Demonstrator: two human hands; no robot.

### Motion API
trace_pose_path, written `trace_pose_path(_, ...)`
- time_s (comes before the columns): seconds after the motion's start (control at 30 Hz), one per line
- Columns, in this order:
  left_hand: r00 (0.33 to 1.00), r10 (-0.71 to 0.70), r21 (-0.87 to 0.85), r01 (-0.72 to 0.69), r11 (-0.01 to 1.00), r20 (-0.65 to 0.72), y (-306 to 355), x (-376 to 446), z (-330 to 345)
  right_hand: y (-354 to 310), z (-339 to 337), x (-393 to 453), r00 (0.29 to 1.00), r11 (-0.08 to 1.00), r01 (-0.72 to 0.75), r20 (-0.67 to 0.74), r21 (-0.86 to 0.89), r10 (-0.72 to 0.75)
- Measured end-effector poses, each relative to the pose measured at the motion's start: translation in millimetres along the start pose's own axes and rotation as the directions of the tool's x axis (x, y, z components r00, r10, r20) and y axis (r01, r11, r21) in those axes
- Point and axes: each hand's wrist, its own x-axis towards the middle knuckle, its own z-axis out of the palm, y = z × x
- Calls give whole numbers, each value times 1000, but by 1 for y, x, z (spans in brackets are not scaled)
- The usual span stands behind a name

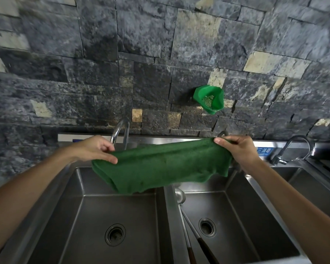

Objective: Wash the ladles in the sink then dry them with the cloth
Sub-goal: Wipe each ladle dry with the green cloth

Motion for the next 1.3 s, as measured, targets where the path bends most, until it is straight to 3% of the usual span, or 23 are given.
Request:
trace_pose_path(0.1,995,-68,-120,76,990,74,-8,2,4,6,2,8,975,983,-182,-124,14,182)
trace_pose_path(0.13,991,-92,-185,108,977,92,-10,3,9,9,3,11,946,952,-298,-106,75,305)
trace_pose_path(0.2,985,-132,-312,160,936,108,-6,10,25,9,13,14,821,786,-554,22,273,571)
trace_pose_path(0.27,986,-153,-444,169,880,73,5,22,51,6,35,13,740,659,-644,95,389,666)
trace_pose_path(0.33,985,-170,-546,151,824,16,20,35,81,1,67,5,757,677,-612,55,410,651)
trace_pose_path(0.5,985,-170,-721,118,683,1,45,51,130,-1,136,-36,875,852,-481,52,207,482)
trace_pose_path(0.63,991,-116,-821,125,557,72,49,48,142,5,165,-65,984,971,-163,41,-172,173)
trace_pose_path(0.7,989,-92,-809,147,569,115,51,46,146,8,170,-74,997,965,-36,56,-259,52)
trace_pose_path(0.77,992,-62,-758,121,641,105,49,42,150,9,170,-76,985,987,-53,156,-149,76)
trace_pose_path(0.83,995,-32,-682,86,726,92,44,38,154,12,163,-74,920,952,-271,328,144,213)
trace_pose_path(0.9,993,-33,-643,99,759,114,37,37,155,18,150,-70,824,842,-456,495,289,276)
trace_pose_path(0.93,990,-44,-629,118,768,132,35,37,154,23,143,-67,824,869,-422,509,259,248)
trace_pose_path(1.0,990,-66,-519,124,846,129,37,38,149,37,126,-55,905,997,-57,420,-51,73)
trace_pose_path(1.03,989,-72,-434,121,893,128,41,40,146,45,119,-49,903,966,131,429,-224,-23)
trace_pose_path(1.07,988,-76,-357,121,926,137,44,42,144,53,114,-41,864,915,229,502,-332,-34)
trace_pose_path(1.13,984,-80,-239,117,964,161,49,48,142,77,110,-31,722,853,274,681,-445,124)
trace_pose_path(1.2,982,-66,-150,93,984,179,50,55,142,107,114,-31,584,854,266,780,-447,226)
trace_pose_path(1.23,980,-61,-112,83,990,187,49,59,143,121,117,-33,562,887,193,789,-419,250)
trace_pose_path(1.3,980,-70,-60,83,995,186,40,67,143,144,121,-36,599,936,25,755,-352,268)
